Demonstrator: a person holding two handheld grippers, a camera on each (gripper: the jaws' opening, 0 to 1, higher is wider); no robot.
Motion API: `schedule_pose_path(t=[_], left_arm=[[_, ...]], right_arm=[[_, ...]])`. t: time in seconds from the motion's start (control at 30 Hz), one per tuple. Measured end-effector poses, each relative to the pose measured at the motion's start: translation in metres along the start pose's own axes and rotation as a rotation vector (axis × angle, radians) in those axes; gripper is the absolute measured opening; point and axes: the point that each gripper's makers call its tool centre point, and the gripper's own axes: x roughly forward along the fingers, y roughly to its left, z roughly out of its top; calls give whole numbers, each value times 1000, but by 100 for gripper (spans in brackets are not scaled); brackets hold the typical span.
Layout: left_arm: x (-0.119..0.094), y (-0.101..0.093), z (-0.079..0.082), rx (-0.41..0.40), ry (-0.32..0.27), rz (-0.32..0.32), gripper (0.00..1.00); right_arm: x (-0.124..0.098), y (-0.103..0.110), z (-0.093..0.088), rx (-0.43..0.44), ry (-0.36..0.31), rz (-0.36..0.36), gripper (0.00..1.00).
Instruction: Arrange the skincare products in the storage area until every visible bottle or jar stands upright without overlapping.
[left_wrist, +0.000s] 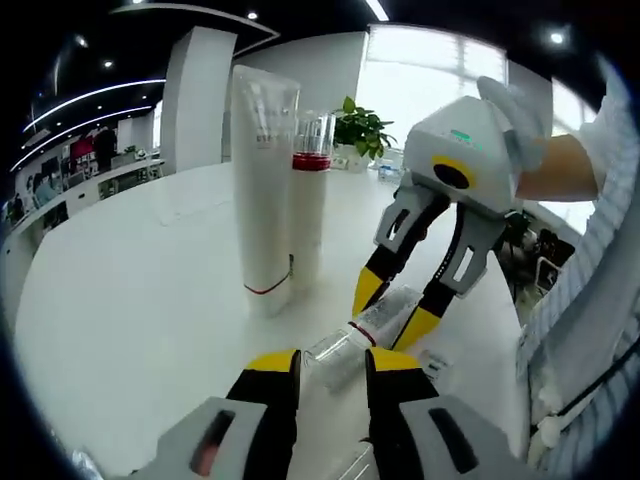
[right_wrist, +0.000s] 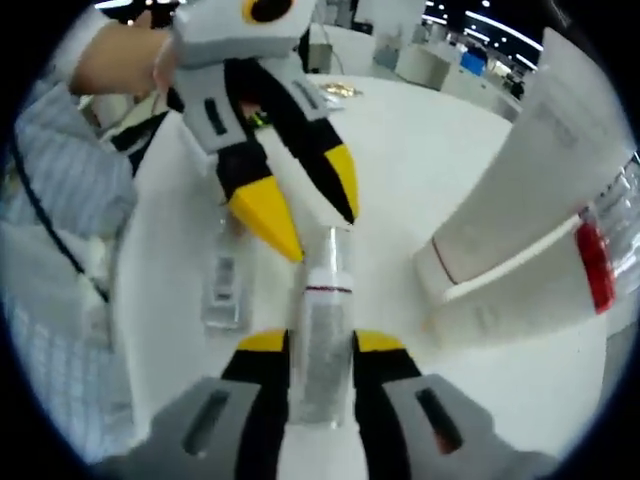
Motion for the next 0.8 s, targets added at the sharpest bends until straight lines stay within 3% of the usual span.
schedule_pose_path(t=[0.47, 0.8], left_arm=[[-4, 3, 12, 19, -10, -8, 26], [5, -1, 6, -12, 8, -35, 26]], right_arm=[[-9, 2, -8, 74, -101, -77, 19], [-18, 1, -21, 177, -147, -115, 19]])
